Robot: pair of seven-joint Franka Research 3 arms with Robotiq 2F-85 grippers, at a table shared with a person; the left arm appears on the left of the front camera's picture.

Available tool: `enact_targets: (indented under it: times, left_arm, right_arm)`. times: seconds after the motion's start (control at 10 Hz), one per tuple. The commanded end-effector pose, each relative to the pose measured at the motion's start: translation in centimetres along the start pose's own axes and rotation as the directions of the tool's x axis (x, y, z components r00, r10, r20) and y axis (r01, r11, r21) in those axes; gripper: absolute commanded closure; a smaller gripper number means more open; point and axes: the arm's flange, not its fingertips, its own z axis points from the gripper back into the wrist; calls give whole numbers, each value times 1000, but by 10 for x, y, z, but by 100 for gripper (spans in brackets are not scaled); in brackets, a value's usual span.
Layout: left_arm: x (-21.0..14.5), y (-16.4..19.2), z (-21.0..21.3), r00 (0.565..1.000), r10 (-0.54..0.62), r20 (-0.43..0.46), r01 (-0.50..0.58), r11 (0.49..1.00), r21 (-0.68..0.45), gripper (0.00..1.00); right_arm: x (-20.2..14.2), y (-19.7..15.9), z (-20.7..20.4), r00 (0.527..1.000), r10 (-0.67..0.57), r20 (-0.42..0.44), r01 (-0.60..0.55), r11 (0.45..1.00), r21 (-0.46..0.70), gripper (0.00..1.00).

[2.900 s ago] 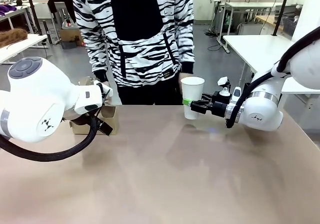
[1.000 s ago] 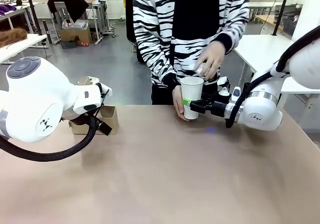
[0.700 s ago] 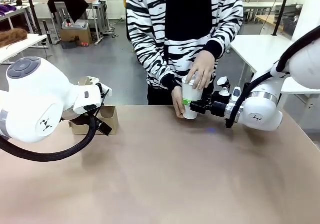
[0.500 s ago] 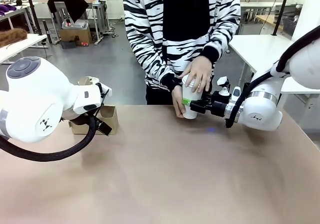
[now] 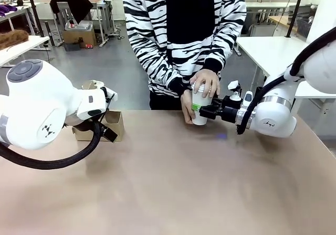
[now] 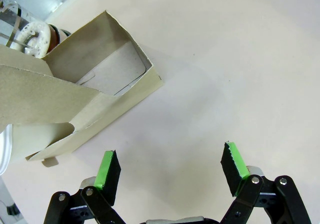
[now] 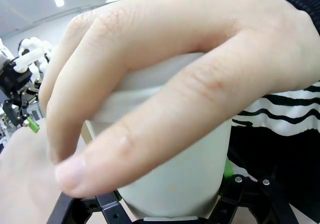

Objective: Pour a drink into a cup and package it in a carrier.
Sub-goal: When a person places the Paper Cup Lid on the 600 ml Paper Cup , lift the 600 ml Paper Cup.

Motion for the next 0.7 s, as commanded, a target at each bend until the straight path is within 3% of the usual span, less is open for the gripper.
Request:
enact_targets:
  times: [0.0,0.6]
  left_arm:
    - [0,0,0,1000,1,1,-1,1000,-2,0]
    - [0,0,0,1000,1,1,-1,1000,-2,0]
  right_arm:
    - [3,2,-3,1000,-2,16,3,1000,-9,20]
    - [3,2,-3,1000,-2,16,3,1000,-9,20]
